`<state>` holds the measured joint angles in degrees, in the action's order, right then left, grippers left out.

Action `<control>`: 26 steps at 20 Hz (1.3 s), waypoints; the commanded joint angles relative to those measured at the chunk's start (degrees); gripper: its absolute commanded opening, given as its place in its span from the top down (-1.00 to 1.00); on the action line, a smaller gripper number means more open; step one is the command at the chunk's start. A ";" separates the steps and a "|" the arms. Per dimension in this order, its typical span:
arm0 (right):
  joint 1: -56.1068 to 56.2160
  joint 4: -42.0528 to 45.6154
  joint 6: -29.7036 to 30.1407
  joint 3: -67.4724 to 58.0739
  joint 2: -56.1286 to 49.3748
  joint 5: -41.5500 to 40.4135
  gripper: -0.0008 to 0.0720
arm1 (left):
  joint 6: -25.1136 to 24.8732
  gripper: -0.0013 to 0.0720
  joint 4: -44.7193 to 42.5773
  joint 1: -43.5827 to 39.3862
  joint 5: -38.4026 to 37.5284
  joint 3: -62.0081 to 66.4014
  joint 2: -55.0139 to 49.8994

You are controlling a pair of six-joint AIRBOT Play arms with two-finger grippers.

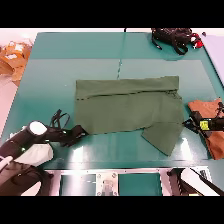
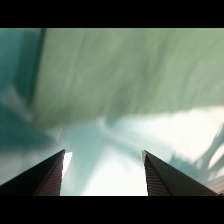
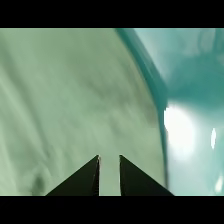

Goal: Fold the shirts.

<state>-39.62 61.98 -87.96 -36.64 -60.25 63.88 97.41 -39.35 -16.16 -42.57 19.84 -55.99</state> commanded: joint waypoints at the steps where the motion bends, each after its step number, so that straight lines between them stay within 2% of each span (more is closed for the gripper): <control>1: 1.03 -3.15 -0.09 0.26 0.02 -6.05 0.52 | 5.86 -0.54 6.25 -8.66 19.47 -1.29 -3.43; 3: 1.86 -3.52 -0.07 0.26 0.02 -8.00 0.52 | 5.60 -0.53 9.53 -10.34 20.70 0.92 -8.61; 4: 2.32 -3.50 -0.07 0.26 0.02 -8.61 0.52 | 5.46 -0.46 9.55 -10.56 20.33 2.91 -11.10; 5: 2.38 -3.52 -0.07 0.26 0.02 -8.85 0.52 | 3.91 -0.11 9.40 -10.56 19.74 4.70 -12.74; 6: 2.38 -3.52 -0.07 0.26 0.02 -8.85 0.52 | 1.75 0.38 9.31 -10.38 19.56 6.14 -13.49; 7: 2.38 -3.50 -0.07 0.26 0.02 -8.83 0.51 | 0.59 0.78 8.96 -10.38 19.50 7.19 -13.49; 8: 2.38 -3.48 -0.07 0.26 0.02 -8.83 0.51 | -0.02 0.91 8.00 -10.38 18.78 8.17 -13.49; 9: 2.38 -3.48 -0.07 0.26 0.04 -8.72 0.51 | -0.28 0.91 6.05 -9.46 16.63 8.98 -13.49; 10: 2.36 -3.34 -0.07 0.26 0.04 -8.24 0.41 | -0.35 0.91 3.45 -7.26 12.87 9.51 -13.49; 11: 2.36 -2.75 -0.07 0.26 0.04 -7.48 0.21 | -0.42 0.91 1.20 -4.37 8.96 9.84 -13.49; 13: 2.36 -0.72 -0.04 0.26 0.07 -5.22 0.17 | -2.01 0.91 -2.38 1.88 1.95 10.23 -13.49; 14: 2.32 0.94 -0.07 0.26 0.07 -3.87 0.17 | -4.96 0.91 -2.29 4.15 -0.07 10.25 -13.49; 16: 2.27 4.04 -0.11 0.26 0.07 -0.74 0.16 | -8.39 0.91 -2.23 5.44 -0.94 10.29 -13.51; 17: 2.27 5.25 -0.15 0.26 0.07 1.66 0.08 | -9.57 0.91 -2.21 5.44 -0.59 10.29 -13.51; 18: 2.27 6.47 -0.81 0.26 0.07 4.35 -0.19 | -10.23 0.91 -2.05 5.44 -0.42 10.29 -13.51; 19: 2.27 8.04 -2.29 0.42 0.09 6.97 -0.34 | -11.02 0.91 -2.01 5.44 -0.28 10.29 -13.51; 22: 2.38 8.92 -4.66 3.48 0.09 10.80 -0.37 | -12.44 0.91 -2.03 5.44 -0.74 10.29 -13.51; 26: 5.79 -0.81 -3.21 13.14 0.07 6.78 -0.37 | -12.44 0.91 -2.03 5.44 -1.42 10.29 -13.51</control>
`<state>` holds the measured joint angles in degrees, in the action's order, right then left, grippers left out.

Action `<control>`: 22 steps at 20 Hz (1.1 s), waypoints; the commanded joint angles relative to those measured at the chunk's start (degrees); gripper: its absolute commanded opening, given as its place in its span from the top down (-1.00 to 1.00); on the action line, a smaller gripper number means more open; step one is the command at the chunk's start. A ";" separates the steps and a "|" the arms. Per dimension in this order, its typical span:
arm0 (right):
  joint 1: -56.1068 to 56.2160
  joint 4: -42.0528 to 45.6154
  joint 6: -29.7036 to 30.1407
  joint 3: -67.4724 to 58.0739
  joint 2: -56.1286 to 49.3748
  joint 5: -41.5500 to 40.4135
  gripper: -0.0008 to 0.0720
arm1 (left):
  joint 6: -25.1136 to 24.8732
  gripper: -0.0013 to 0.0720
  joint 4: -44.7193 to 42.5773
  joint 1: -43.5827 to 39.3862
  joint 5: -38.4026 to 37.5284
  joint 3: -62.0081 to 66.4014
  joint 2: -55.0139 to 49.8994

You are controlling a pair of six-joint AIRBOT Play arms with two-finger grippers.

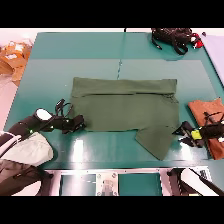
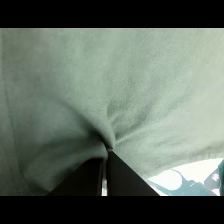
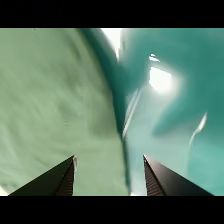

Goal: Fold the shirts.

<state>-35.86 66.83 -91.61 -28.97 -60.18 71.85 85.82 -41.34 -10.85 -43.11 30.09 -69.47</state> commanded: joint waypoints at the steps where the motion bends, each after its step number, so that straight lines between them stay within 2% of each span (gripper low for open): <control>1: 3.85 -8.11 0.61 7.72 0.00 -3.80 -0.37 | -0.85 0.91 -0.04 0.13 -0.94 0.04 -0.02; 3: 7.08 -9.92 0.98 9.66 0.00 -8.79 -0.36 | -0.87 0.91 -0.07 0.13 -1.46 0.04 -0.02; 5: 8.09 -10.56 2.38 9.07 0.02 -9.90 -0.30 | -1.05 0.91 -0.31 0.13 -2.32 0.04 0.00; 6: 8.09 -10.49 3.02 8.28 0.02 -9.35 0.15 | -2.36 0.91 -0.37 0.15 -3.06 0.04 0.00; 7: 8.07 -10.43 4.31 7.17 0.07 -8.15 0.78 | -3.32 0.91 -0.61 0.15 -3.72 0.07 0.00; 8: 8.07 -10.16 4.48 6.19 0.17 -6.73 0.90 | -3.39 0.91 -1.84 0.13 -4.52 0.33 0.00; 10: 8.07 -9.92 4.44 4.85 1.33 -4.87 0.90 | -3.19 0.91 -6.08 0.15 -7.67 2.12 0.00; 12: 8.07 -8.68 3.65 4.31 3.76 -3.32 0.91 | -0.28 0.91 -12.52 0.13 -12.57 5.55 0.00; 16: 8.02 -0.87 -1.55 4.13 10.19 1.14 0.91 | 4.37 0.91 -27.76 0.13 -24.17 12.26 0.00; 19: 8.02 1.18 -2.95 1.99 14.45 5.05 0.91 | 4.11 0.91 -30.91 0.13 -28.50 15.63 0.00; 22: 8.31 -3.52 -2.78 -4.63 16.22 7.21 0.91 | 2.71 0.91 -30.86 0.13 -29.31 19.80 -0.02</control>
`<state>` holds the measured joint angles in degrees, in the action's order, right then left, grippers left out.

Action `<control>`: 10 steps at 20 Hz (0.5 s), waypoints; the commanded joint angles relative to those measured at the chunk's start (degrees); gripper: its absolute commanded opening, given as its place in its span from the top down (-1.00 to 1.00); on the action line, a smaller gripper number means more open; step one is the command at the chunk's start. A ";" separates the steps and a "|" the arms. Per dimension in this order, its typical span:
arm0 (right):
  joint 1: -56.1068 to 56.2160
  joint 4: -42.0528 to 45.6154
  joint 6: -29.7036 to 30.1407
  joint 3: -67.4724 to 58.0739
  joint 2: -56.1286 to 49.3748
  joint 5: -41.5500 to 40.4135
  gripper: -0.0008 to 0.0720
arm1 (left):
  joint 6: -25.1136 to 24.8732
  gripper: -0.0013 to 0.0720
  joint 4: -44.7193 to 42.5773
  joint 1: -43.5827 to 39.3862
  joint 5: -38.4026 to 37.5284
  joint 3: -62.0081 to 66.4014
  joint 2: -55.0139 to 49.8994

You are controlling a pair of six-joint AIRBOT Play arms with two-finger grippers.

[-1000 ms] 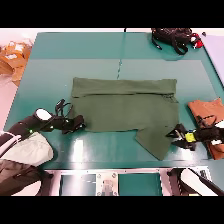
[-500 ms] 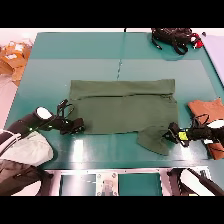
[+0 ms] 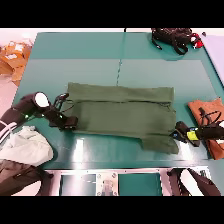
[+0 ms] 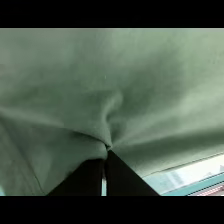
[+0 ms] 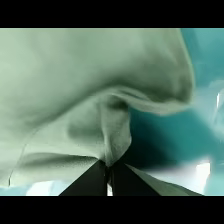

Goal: Fold the shirts.

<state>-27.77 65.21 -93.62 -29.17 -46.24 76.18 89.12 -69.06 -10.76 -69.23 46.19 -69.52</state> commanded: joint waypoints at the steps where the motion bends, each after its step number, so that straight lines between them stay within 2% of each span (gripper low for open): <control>1: 0.66 -3.89 -0.66 -6.62 2.23 2.62 0.91 | -1.51 0.91 -3.10 0.04 -3.21 5.77 -0.04; 5: 5.22 -9.25 -0.66 -13.75 -1.33 -4.63 0.91 | -2.69 0.92 -3.19 0.04 -1.07 15.41 -1.75; 10: 9.49 -9.33 1.29 -26.69 -19.41 -12.35 0.90 | -3.21 0.91 -2.99 0.04 1.99 27.08 -12.57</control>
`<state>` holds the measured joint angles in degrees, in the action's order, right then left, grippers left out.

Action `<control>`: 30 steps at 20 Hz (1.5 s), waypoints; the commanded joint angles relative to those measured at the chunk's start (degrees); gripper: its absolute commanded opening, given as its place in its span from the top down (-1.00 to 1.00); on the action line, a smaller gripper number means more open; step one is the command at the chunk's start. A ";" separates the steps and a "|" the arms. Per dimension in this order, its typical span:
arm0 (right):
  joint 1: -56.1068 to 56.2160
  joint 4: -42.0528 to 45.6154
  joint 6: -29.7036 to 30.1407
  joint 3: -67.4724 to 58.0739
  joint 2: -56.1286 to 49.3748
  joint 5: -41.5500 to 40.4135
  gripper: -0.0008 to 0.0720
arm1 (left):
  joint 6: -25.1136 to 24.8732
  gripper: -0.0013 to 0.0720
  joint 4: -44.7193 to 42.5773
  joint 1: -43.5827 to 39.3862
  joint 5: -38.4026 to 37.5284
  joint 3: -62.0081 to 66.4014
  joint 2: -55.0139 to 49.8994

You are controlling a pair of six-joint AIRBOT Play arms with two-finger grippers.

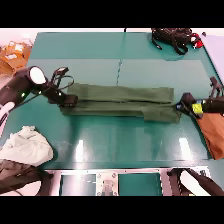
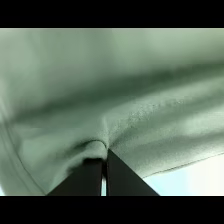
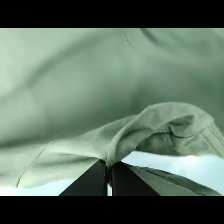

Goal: Fold the shirts.

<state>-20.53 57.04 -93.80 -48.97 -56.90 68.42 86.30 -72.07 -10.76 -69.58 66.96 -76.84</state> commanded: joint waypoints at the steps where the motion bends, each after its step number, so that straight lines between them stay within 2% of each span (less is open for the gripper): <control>1: 2.75 -1.16 1.46 -10.21 -13.73 -4.98 0.90 | -0.35 0.91 0.09 0.04 3.34 8.92 -8.22; 6: 3.93 -1.66 2.99 -25.18 -34.49 -5.66 0.90 | 0.22 0.91 0.98 0.04 9.40 20.87 -22.01; 7: 4.02 -1.64 2.99 -27.28 -37.20 -6.19 0.90 | 1.11 0.67 1.20 0.04 12.13 22.32 -23.32; 8: 4.00 -1.57 2.97 -29.49 -39.63 -6.73 0.81 | 1.40 -0.20 1.18 0.04 15.87 22.84 -23.67; 9: 3.69 -1.53 2.99 -31.63 -41.33 -6.73 0.47 | 2.36 -1.00 0.83 0.20 20.24 23.37 -23.58; 10: 3.04 -1.53 3.65 -33.90 -42.42 -6.32 0.08 | 3.15 -0.96 0.70 0.66 22.40 24.87 -23.58; 11: 2.19 -1.49 5.92 -35.65 -42.60 -5.51 -0.07 | 3.87 -0.96 0.24 1.49 22.58 26.80 -23.58; 12: 0.87 -1.49 8.44 -37.59 -42.53 -3.15 -0.07 | 3.98 -0.96 0.20 2.67 21.20 29.07 -23.58; 13: -0.68 -1.40 10.84 -39.21 -42.53 -0.13 -0.25 | 4.74 -0.96 0.17 3.98 18.84 31.21 -23.58; 14: -2.58 -1.09 13.33 -40.37 -42.53 3.08 -0.60 | 5.70 -0.96 0.26 5.25 15.78 33.22 -23.58; 17: -7.80 -0.57 19.32 -39.39 -43.01 9.22 -0.73 | 6.69 -0.96 0.50 7.45 7.13 36.85 -23.58; 18: -9.05 -0.68 21.38 -37.83 -43.30 10.69 -0.90 | 6.71 -0.96 0.68 7.61 5.31 37.18 -23.56; 22: -10.32 -1.62 30.27 -32.04 -46.31 12.70 -0.94 | 6.71 -0.96 2.08 7.58 2.45 37.20 -23.58; 24: -10.27 -5.22 34.21 -31.23 -48.54 14.16 -0.95 | 6.71 -0.96 2.84 7.58 2.40 37.18 -23.58; 27: -10.27 -9.62 36.48 -31.41 -50.77 14.38 -0.94 | 6.71 -0.96 3.54 7.58 1.64 37.20 -23.58; 30: -10.69 -9.44 37.11 -31.87 -50.95 12.81 -0.94 | 6.69 -0.96 3.52 7.58 0.98 37.20 -23.58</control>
<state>-30.87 48.29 -59.05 -80.77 -106.89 82.46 92.97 -68.97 -3.20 -67.64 104.07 -100.40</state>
